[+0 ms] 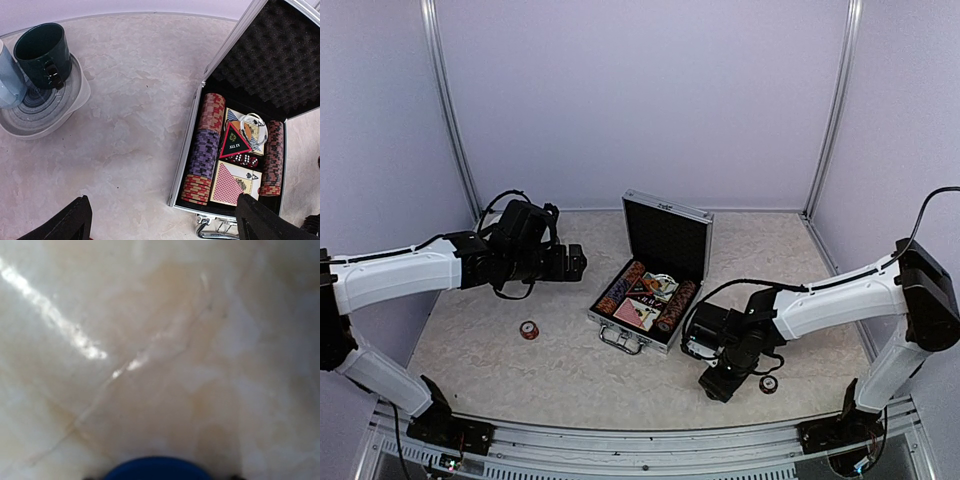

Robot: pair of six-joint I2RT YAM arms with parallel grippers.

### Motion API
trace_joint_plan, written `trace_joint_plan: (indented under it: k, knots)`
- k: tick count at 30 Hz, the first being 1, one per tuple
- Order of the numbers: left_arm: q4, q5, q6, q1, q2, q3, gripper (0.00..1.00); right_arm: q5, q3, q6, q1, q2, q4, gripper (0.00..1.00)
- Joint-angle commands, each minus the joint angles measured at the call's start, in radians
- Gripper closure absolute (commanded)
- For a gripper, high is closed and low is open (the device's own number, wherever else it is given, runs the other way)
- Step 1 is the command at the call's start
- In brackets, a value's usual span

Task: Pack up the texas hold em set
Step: Pick up the small blind button from the center of the board.

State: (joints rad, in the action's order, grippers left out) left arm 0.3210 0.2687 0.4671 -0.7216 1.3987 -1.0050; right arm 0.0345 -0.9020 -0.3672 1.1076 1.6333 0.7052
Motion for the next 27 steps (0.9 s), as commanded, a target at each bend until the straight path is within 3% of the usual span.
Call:
trace_joint_plan:
  k: [1,9,27]
  knots:
    - [-0.014,0.01,-0.001,-0.006,-0.013,-0.003,0.01,-0.031,0.031,-0.011,-0.005,0.005,0.034,0.42]
    - [-0.013,0.012,-0.001,-0.006,-0.014,0.0,0.01,-0.021,0.044,-0.03,-0.005,-0.003,0.073,0.38]
    - [-0.012,0.017,-0.002,-0.004,-0.017,0.002,0.01,0.01,0.038,-0.023,-0.005,-0.013,0.019,0.51]
